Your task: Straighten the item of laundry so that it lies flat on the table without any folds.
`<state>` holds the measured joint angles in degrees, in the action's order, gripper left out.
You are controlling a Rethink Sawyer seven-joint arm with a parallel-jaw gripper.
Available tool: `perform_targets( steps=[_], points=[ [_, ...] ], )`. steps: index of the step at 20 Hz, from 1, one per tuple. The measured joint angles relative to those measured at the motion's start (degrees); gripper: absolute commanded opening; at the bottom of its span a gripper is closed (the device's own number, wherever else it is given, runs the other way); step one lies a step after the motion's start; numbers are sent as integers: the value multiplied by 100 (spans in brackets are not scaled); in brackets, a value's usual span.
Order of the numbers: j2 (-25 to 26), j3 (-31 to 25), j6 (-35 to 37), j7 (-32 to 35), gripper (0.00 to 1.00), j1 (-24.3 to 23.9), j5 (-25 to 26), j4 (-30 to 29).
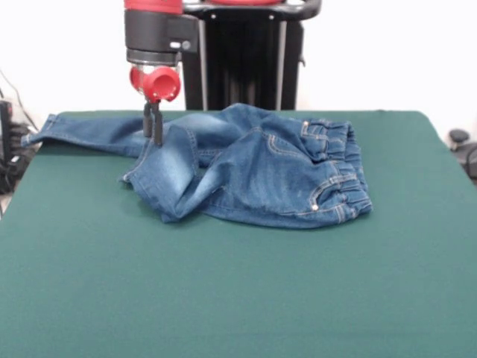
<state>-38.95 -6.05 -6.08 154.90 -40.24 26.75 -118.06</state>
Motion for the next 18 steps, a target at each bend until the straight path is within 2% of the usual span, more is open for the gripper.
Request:
perform_targets(
  steps=[8, 12, 18],
  points=[
    [-189, -670, 251, 0, 100, -547, 292, -9],
    [-42, -925, 253, 0, 100, -688, 508, -8],
    [444, -1324, 267, 0, 100, -917, 818, -5]
  ],
)
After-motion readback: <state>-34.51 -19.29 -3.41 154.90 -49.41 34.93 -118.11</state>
